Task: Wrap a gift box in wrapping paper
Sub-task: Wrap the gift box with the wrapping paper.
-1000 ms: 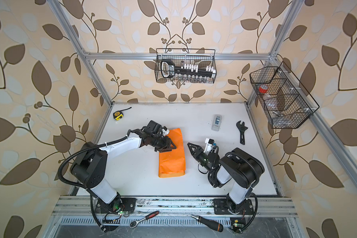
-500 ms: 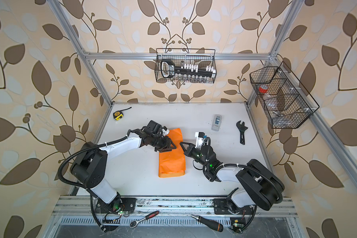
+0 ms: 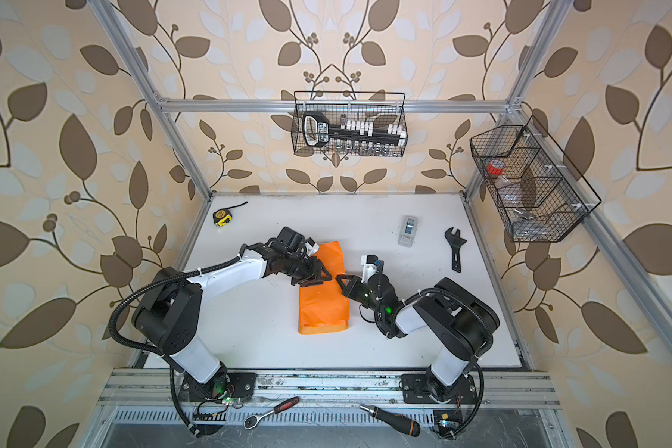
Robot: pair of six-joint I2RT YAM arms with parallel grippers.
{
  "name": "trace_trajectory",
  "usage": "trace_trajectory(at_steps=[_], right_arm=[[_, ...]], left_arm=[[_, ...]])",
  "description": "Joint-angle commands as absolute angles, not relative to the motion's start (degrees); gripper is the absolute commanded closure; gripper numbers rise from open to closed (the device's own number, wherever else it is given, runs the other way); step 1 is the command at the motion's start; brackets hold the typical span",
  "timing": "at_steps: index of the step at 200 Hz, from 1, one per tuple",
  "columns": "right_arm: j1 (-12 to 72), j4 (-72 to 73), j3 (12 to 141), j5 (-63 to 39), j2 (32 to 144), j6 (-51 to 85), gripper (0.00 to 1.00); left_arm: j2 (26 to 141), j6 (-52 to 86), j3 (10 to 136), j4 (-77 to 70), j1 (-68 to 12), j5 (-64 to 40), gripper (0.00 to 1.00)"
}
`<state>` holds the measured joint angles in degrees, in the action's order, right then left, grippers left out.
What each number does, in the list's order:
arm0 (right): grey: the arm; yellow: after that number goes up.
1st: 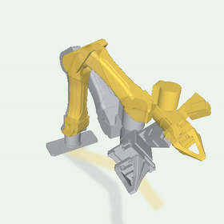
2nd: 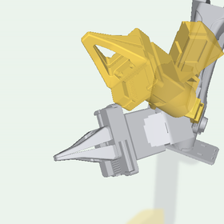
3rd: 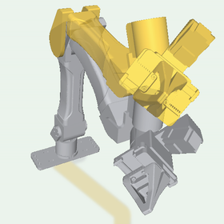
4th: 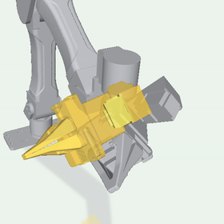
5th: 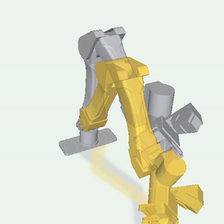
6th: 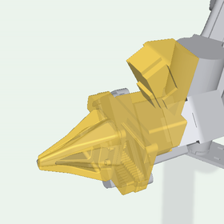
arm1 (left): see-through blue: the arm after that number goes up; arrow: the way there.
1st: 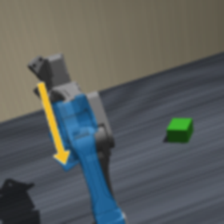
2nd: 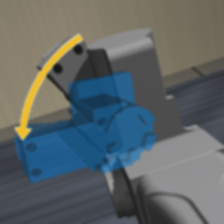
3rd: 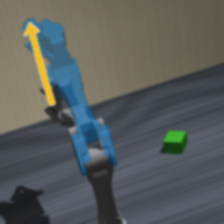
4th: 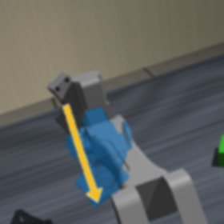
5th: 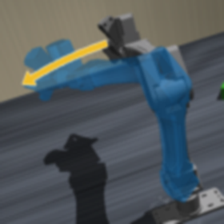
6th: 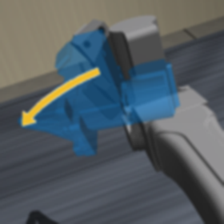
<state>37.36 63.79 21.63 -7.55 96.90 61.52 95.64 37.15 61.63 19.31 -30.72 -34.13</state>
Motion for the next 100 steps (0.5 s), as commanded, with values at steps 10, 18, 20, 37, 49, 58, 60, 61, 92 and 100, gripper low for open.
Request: trace_trajectory(at_steps=[10,18,20,37,49,58,60,61,92,100], right_arm=[[37.0,66.0,19.5,-8.1,97.3,62.6,1.0],[36.9,65.0,19.6,-8.4,97.0,62.3,1.0],[36.9,64.7,19.7,-8.4,96.9,62.2,1.0],[37.3,61.1,20.0,-8.5,95.9,61.3,1.0],[37.5,58.7,19.9,-8.1,95.2,60.6,1.0],[37.6,57.1,19.9,-8.0,94.8,60.2,1.0],[37.7,56.8,19.9,-8.0,94.7,60.1,1.0],[37.7,56.5,19.8,-8.0,94.6,60.0,1.0],[37.0,54.3,18.5,-8.1,90.7,59.1,1.0],[36.5,51.5,19.0,-8.0,88.8,58.3,1.0]], left_arm=[[98.3,36.7,59.8,25.4,-31.8,-30.5,0.57],[98.3,36.7,59.7,25.3,-31.8,-30.4,0.57],[98.3,36.7,59.8,25.3,-31.8,-30.4,0.57],[98.3,36.7,59.7,25.4,-31.8,-30.4,0.57],[98.3,36.7,59.7,25.3,-31.8,-30.3,0.57],[98.4,36.7,59.7,25.3,-31.8,-30.3,0.57],[98.5,36.7,59.8,25.3,-31.8,-30.3,0.57],[98.5,36.7,59.8,25.3,-31.8,-30.3,0.57],[98.8,36.8,59.9,25.2,-31.9,-30.4,0.57],[98.8,36.8,60.0,25.3,-31.9,-30.4,0.57]])
